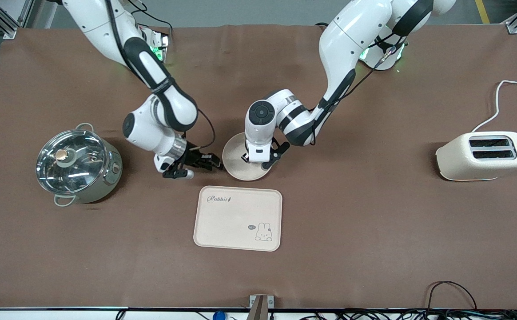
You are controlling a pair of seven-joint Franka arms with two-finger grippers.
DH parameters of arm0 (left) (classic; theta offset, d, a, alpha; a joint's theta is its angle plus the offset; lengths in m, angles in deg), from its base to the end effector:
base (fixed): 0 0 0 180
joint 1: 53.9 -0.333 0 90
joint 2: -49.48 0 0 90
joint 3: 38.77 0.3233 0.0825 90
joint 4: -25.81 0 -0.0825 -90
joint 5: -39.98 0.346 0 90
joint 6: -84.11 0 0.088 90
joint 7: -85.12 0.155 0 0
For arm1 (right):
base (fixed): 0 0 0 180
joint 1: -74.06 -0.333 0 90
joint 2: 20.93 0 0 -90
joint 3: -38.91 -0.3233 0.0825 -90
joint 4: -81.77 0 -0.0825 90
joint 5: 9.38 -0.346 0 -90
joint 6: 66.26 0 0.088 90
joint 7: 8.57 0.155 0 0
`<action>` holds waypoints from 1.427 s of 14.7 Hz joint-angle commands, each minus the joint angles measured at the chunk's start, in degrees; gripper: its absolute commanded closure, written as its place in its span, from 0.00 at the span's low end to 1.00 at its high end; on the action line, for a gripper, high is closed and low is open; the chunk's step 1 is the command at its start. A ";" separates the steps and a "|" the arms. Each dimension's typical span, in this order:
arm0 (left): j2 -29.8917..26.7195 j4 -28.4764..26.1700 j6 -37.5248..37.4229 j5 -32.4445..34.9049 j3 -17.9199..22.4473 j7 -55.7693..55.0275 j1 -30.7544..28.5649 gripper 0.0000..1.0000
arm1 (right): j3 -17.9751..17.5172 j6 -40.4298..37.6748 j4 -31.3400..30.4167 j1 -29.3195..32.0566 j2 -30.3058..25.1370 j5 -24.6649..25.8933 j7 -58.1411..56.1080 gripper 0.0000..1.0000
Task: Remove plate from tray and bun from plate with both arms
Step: 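Lift the bun with the left gripper while the right gripper releases the plate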
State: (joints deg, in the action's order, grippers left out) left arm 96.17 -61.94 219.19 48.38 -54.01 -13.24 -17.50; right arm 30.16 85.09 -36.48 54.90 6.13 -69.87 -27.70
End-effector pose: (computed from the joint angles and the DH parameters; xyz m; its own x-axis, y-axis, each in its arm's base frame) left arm 0.4527 -0.5210 0.1717 0.6966 0.7118 -0.0904 0.7163 -0.6972 0.0301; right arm 0.5216 0.2726 0.2030 0.9922 -0.1242 -0.0126 -0.1094 -0.8164 -0.5670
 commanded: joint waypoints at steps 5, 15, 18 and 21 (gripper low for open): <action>-4.66 0.56 -5.68 1.71 0.56 -1.04 -0.18 0.65 | 11.54 -24.05 9.77 5.28 -2.37 17.14 -0.90 0.10; -17.16 0.21 -20.12 3.64 0.30 27.14 -21.60 0.66 | 14.29 -48.86 27.36 20.22 -6.93 33.13 -0.20 0.00; -15.23 0.21 -19.42 3.90 0.30 34.97 -27.33 0.66 | 14.20 -52.11 31.49 19.87 -10.70 43.13 3.48 0.00; -12.16 0.21 -17.75 3.99 0.39 40.96 -32.16 0.66 | 13.93 -53.61 33.08 19.69 -14.57 49.13 5.07 0.00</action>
State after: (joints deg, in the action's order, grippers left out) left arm 82.25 -61.70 200.05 51.75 -53.06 25.14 -47.61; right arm 44.66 32.90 -3.54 74.61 -5.52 -24.59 -24.67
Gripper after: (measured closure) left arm 0.652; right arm 0.000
